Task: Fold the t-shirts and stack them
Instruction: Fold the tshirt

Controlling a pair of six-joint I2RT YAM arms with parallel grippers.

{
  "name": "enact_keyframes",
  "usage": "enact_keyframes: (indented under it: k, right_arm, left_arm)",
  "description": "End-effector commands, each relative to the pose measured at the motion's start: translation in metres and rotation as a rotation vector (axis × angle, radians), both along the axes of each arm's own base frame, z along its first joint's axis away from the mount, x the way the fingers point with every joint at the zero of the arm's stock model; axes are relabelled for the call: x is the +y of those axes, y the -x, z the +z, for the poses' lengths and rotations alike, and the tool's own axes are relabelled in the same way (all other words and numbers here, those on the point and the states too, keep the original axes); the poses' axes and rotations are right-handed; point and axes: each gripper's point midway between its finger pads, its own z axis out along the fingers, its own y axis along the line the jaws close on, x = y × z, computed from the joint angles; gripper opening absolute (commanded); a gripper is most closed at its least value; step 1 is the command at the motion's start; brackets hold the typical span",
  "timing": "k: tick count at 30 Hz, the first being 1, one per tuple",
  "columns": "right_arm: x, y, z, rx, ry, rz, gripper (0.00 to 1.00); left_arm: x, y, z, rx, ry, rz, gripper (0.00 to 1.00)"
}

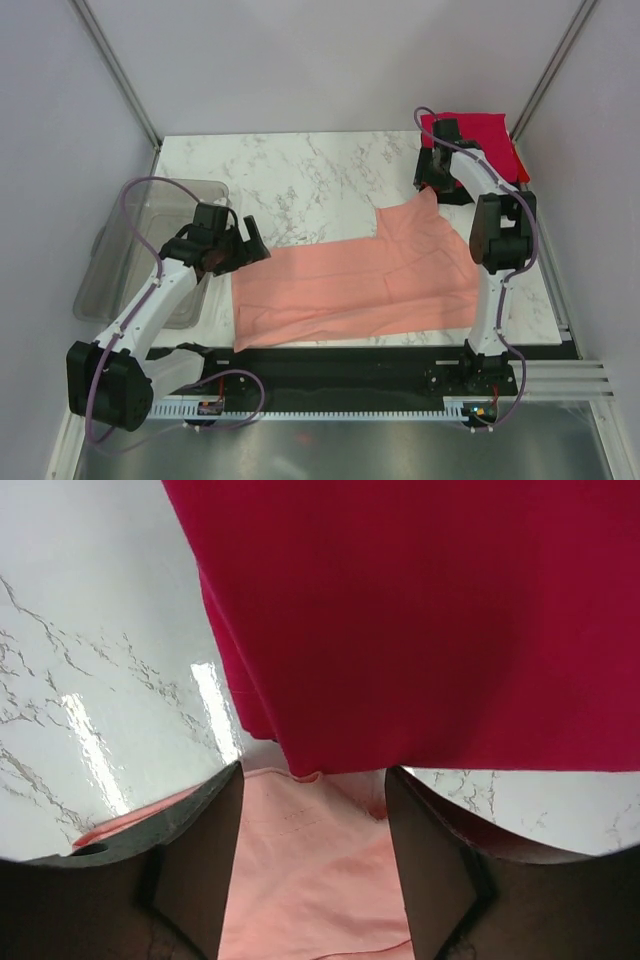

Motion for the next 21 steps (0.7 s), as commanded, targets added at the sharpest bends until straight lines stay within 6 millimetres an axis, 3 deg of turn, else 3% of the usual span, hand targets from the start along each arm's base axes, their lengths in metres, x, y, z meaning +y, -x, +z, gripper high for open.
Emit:
enact_keyframes:
  k: [1,2,5,7,8,9,12,16,21]
  right_arm:
    - [0.007,-0.004,0.007,-0.035,0.029,0.017,0.65]
    - [0.009,-0.002,0.003,-0.029,0.031,0.022,0.64]
    - [0.01,0.003,0.015,-0.054,0.028,0.023,0.56]
    - [0.011,0.007,0.014,-0.047,0.025,0.027,0.31]
    - [0.011,0.008,0.012,-0.043,0.025,0.026,0.31]
    - [0.01,0.01,0.011,-0.037,0.027,0.025,0.16]
    - [0.009,0.016,0.006,-0.02,0.03,0.022,0.0]
    - [0.011,0.022,0.009,-0.025,0.024,0.025,0.0]
    - [0.013,0.031,0.042,-0.091,0.0,0.025,0.0]
  left_arm:
    - [-0.006,-0.009,0.01,-0.069,0.009,-0.046,1.0]
    - [-0.006,-0.01,0.01,-0.069,0.009,-0.046,1.0]
    - [-0.007,-0.009,0.008,-0.062,0.015,-0.046,0.99]
    - [-0.009,-0.009,0.007,-0.061,0.024,-0.049,0.99]
    - [-0.009,-0.009,0.008,-0.065,0.027,-0.049,0.99]
    - [-0.009,-0.008,0.007,-0.06,0.027,-0.048,0.99]
    - [-0.008,-0.007,0.006,-0.059,0.025,-0.046,0.99]
    - [0.002,-0.011,-0.001,-0.049,-0.021,0.008,0.97]
    - [0.007,-0.017,-0.023,0.033,-0.073,0.058,0.93]
